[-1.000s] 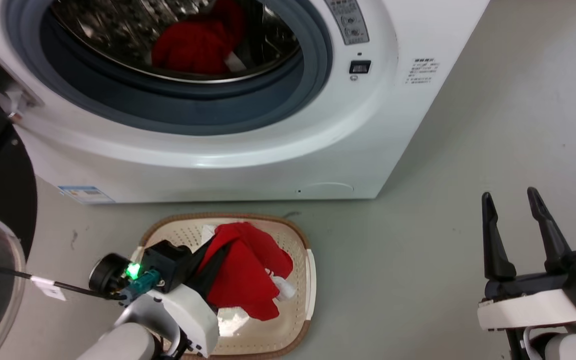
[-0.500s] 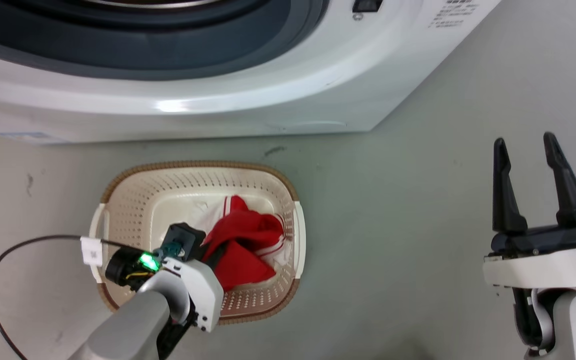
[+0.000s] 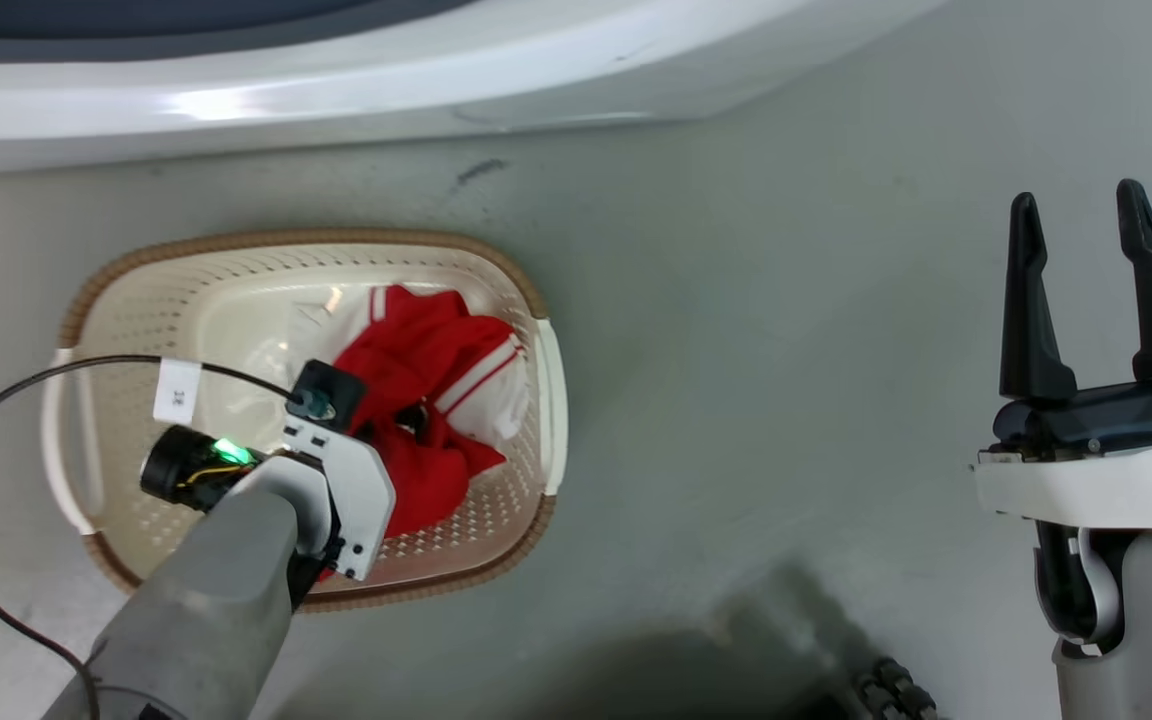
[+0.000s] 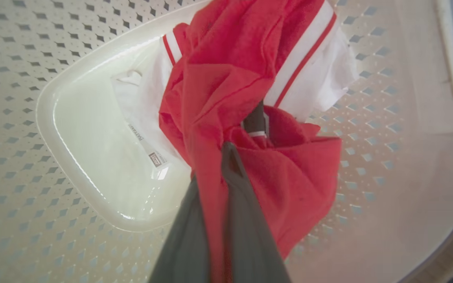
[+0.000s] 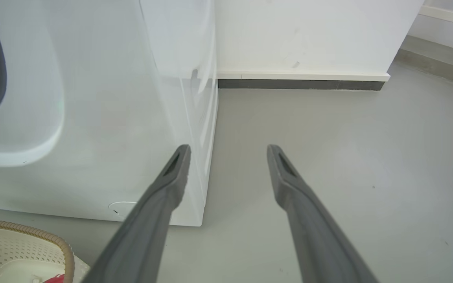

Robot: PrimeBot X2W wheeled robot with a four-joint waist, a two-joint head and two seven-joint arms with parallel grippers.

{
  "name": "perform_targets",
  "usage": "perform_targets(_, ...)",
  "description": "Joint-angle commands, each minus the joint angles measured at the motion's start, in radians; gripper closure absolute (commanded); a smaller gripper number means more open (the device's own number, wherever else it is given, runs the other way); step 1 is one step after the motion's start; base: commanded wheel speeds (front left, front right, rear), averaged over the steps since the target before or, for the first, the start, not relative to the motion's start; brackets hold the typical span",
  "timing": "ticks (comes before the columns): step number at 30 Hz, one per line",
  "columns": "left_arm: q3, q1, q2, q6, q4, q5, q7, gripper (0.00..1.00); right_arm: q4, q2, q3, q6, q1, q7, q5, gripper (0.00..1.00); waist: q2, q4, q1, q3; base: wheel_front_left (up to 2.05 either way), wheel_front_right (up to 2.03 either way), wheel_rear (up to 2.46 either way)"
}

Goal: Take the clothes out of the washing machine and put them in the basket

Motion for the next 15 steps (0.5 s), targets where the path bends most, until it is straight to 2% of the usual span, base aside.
perform_targets(1,-0.001,-0.021,-0.010,-0.002,0.027,0.001,0.010,1.00,-0.007,0.001,0.000,-0.001,-0.022,-0.002,0.009,0.00,0.0000,-0.027,-0.0003,0.038,0.00,0.00,0.00)
perform_targets(6,-0.012,-0.059,-0.023,-0.007,0.083,-0.002,0.044,1.00,-0.011,0.001,-0.002,-0.001,-0.032,-0.002,0.005,0.00,0.0000,-0.030,-0.0003,0.060,0.00,0.00,0.00)
perform_targets(7,-0.008,-0.061,-0.025,-0.008,0.090,-0.008,0.052,0.93,-0.009,0.001,0.000,-0.001,-0.034,-0.002,0.003,0.00,0.0000,-0.030,-0.0003,0.059,0.00,0.00,0.00)
perform_targets(8,-0.009,-0.062,-0.027,-0.004,0.094,-0.007,0.054,0.00,-0.006,0.001,0.001,-0.001,-0.035,-0.002,0.002,0.00,0.0000,-0.031,-0.0003,0.056,0.00,0.00,0.00)
perform_targets(12,0.013,-0.029,-0.045,-0.011,0.106,-0.048,0.074,0.00,0.004,0.001,0.009,-0.001,-0.035,-0.002,0.001,0.00,0.0000,-0.028,-0.0003,0.021,0.00,0.00,0.00)
perform_targets(15,0.014,-0.007,-0.049,-0.012,0.108,-0.058,0.036,0.00,0.009,0.001,0.015,-0.001,-0.027,-0.002,-0.003,0.00,0.0000,-0.022,-0.0003,-0.022,0.00,0.00,0.00)
